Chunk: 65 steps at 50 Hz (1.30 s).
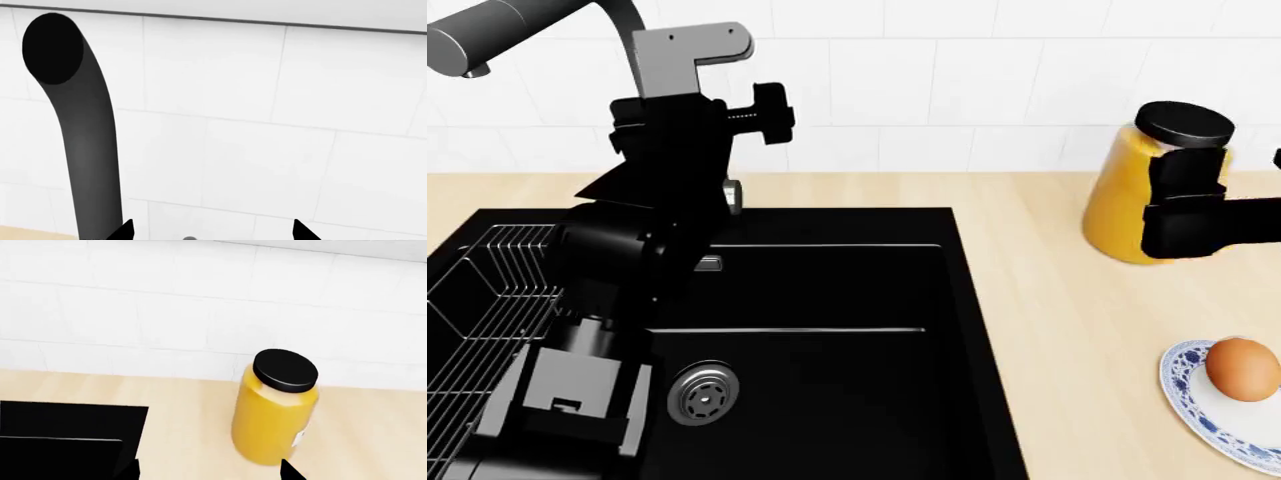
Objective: Pick the egg from the counter and place it in the sink. Then turn on the sink faucet.
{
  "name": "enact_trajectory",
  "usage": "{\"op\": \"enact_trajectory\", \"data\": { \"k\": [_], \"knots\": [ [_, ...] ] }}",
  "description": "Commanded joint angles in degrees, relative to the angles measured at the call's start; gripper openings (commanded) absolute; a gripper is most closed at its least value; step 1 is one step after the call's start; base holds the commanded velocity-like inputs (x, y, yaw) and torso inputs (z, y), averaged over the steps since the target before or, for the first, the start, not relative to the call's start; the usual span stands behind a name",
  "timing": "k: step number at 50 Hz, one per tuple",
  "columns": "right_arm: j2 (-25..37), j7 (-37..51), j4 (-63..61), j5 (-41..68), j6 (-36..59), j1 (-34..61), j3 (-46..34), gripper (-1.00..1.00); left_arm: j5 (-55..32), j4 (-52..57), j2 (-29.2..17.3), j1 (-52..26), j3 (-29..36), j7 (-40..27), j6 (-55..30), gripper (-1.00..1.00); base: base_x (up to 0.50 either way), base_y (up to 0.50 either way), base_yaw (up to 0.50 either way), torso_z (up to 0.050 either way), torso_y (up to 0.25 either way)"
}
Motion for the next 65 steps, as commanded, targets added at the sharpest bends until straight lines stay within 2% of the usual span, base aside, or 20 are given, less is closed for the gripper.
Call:
{"op": "enact_trajectory", "data": {
  "k": [1,12,19,31,38,50,65],
  "knots": [
    [12.25,1.28,-3.69,10.00,-4.04,-6.64,1.31,1.00,-0.33,-0.20,-0.26,0.18,0.36,-0.14,0.35,1.00,0.00,0.00,0.00,0.000,0.000],
    [17.51,-5.00,-4.26,5.88,-3.68,-20.67,12.06,1.00,-0.46,-1.17,-0.34,-0.02,0.81,-0.01,1.06,1.00,0.00,0.00,0.00,0.000,0.000],
    [14.74,-8.29,-2.19,1.18,-1.30,-31.89,21.34,1.00,-0.52,-1.46,-0.45,0.08,1.09,-0.01,1.51,1.00,0.00,0.00,0.00,0.000,0.000],
    [10.89,-9.48,-1.34,-2.08,2.44,-42.37,30.28,1.00,-0.72,-1.41,-0.59,0.46,1.56,-0.29,1.85,1.00,0.00,0.00,0.00,0.000,0.000],
    [7.86,-11.43,-0.31,-5.64,3.91,-43.41,29.95,1.00,-0.81,-1.65,-0.66,0.35,1.86,-0.32,2.06,1.00,0.00,0.00,0.00,0.000,0.000],
    [7.14,-14.37,2.73,-10.12,4.95,-39.36,26.54,1.00,-1.05,-2.26,-0.79,0.28,2.17,-0.35,2.51,1.00,0.00,0.00,0.00,0.000,0.000],
    [6.92,-17.11,3.89,-14.52,6.87,-40.41,27.23,1.00,-1.15,-3.39,-0.80,0.19,2.73,-0.20,3.44,1.00,0.00,0.00,0.00,0.000,0.000]
  ]
}}
